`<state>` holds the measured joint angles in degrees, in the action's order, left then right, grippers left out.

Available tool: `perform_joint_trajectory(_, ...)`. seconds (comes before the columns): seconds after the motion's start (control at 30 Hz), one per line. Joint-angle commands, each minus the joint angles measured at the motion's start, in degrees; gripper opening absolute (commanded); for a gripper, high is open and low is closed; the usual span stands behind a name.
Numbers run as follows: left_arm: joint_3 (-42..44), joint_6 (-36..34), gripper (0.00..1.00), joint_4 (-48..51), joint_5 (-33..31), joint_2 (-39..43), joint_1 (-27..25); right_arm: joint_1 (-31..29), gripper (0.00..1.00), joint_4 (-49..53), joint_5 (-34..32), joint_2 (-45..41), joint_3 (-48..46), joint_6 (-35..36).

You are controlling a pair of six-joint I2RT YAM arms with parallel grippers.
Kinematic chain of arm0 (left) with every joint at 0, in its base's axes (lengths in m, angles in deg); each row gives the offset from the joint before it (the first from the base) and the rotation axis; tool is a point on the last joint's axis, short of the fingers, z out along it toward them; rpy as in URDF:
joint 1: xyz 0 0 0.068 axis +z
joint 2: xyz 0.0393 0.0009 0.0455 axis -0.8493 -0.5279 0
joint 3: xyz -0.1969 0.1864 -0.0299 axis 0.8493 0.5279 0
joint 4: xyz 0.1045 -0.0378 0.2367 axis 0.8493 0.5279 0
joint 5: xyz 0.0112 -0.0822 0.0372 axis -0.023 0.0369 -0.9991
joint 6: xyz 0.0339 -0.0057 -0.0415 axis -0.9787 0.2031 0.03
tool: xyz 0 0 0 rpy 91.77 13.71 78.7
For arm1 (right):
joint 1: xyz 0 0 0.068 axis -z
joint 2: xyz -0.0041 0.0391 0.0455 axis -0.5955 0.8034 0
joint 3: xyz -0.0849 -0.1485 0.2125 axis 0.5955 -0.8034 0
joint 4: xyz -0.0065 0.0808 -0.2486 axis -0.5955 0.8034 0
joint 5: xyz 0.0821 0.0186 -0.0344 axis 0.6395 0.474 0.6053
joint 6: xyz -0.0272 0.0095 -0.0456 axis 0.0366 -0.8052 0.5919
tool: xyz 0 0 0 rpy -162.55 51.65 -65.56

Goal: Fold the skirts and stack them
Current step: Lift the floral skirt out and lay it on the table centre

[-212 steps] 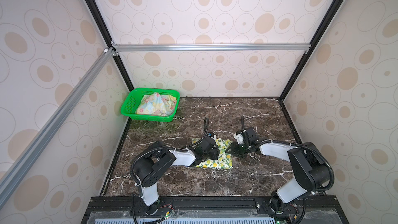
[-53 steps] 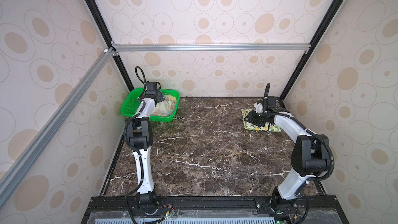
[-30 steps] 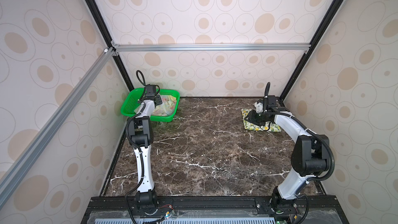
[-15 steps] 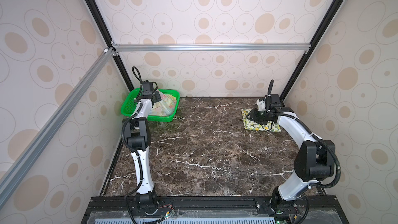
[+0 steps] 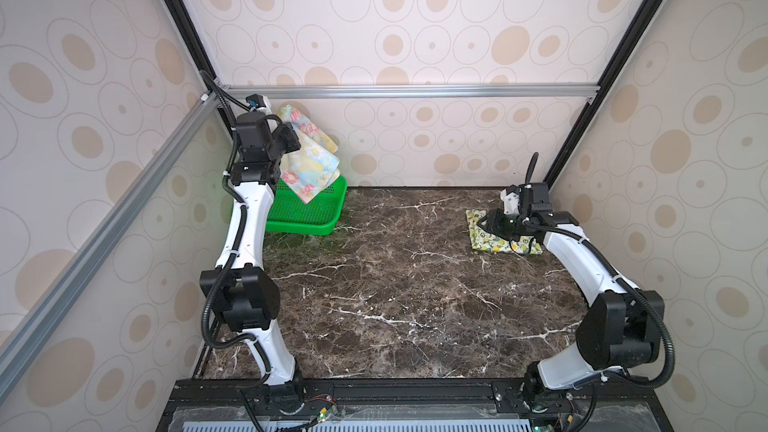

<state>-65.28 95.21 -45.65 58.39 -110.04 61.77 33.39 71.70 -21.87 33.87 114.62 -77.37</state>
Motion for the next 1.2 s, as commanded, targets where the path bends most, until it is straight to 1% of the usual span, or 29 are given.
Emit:
perform_joint_trajectory(0.0, -2.11, 1.38, 0.0, -2.34, 4.89, 4.67, -3.63, 0.02, 0.45, -0.6, 1.33, -3.27, -1.45, -0.88)
perform_joint_trajectory(0.07, -0.64, 2.79, 0.0, -2.69, 6.6, 7.04, -5.76, 0.05, 0.46, -0.59, 1.6, -4.72, -2.15, -1.04)
perform_joint_trajectory(0.13, 3.21, 5.04, 0.0, -4.25, 8.14, 9.94, -7.84, 0.07, 0.46, -0.81, 1.95, -6.15, -3.16, -1.45)
perform_joint_trajectory(0.23, 12.38, 9.17, 0.0, -8.51, 9.33, 15.54, -11.35, -0.01, 0.46, -0.87, 2.53, -8.42, -4.73, -1.89)
perform_joint_trajectory(0.37, 27.38, 15.74, 0.0, -15.8, 8.88, 22.76, -16.91, 0.03, 0.46, 0.03, 2.98, -11.14, -6.39, -1.66)
perform_joint_trajectory(0.5, 43.94, 22.32, 0.0, -23.68, 6.07, 27.82, -24.76, 0.07, 0.46, 0.56, 3.49, -12.89, -8.12, -1.57)
perform_joint_trajectory(0.57, 53.4, 25.55, 0.0, -28.29, 3.1, 29.72, -29.42, 0.0, 0.46, 0.46, 4.46, -13.42, -9.15, -1.78)
perform_joint_trajectory(0.67, 65.86, 30.39, 0.0, -34.54, -1.42, 31.39, -34.74, -0.17, 0.46, 0.03, 5.3, -14.17, -10.89, -2.11)
perform_joint_trajectory(0.73, 72.2, 32.52, 0.0, -38.34, -4.09, 31.16, -37.96, -0.32, 0.46, -0.23, 5.06, -14.63, -12.2, -1.97)
perform_joint_trajectory(0.77, 74.12, 33.33, 0.0, -38.44, -5.31, 30.63, -38.99, -0.53, 0.46, -0.05, 4.71, -14.74, -12.67, -1.96)
perform_joint_trajectory(0.83, 75.98, 33.59, 0.0, -37.26, -5.68, 29.5, -40.49, -1.25, 0.46, 0.06, 3.99, -14.88, -13.47, -1.79)
perform_joint_trajectory(0.87, 76.05, 33.29, 0.1, -35.01, -5.85, 29.35, -40.8, -1.92, 0.46, -0.01, 3.31, -14.88, -14.06, -1.86)
perform_joint_trajectory(0.93, 75.94, 32.26, 0.43, -29.9, -8.01, 30.39, -41.16, -3.96, 0.46, -0.47, 2.15, -14.67, -15.04, -2.06)
perform_joint_trajectory(0.97, 75.92, 31.34, 0.55, -26.06, -9.77, 31.57, -41.13, -5.41, 0.46, -0.55, 1.12, -14.37, -15.44, -2.13)
perform_joint_trajectory(1.0, 75.61, 30.44, 0.63, -22.83, -11.75, 32.77, -41.17, -6.74, 0.46, -0.63, 0.03, -13.99, -15.67, -2.17)
perform_joint_trajectory(1.03, 75.13, 29.37, 0.71, -19.3, -14.53, 34.16, -41.17, -8.46, 0.46, -0.83, -1.24, -13.39, -15.85, -2.26)
perform_joint_trajectory(1.07, 74.73, 27.92, 0.75, -15.66, -16.94, 35.51, -41.15, -9.75, 0.46, -1.14, -2.45, -12.71, -15.94, -2.47)
perform_joint_trajectory(1.17, 74.4, 25.46, 0.79, -8.16, -21.66, 38.16, -41.12, -14.13, 0.46, -2.9, -3.71, -10.12, -16.47, -3.93)
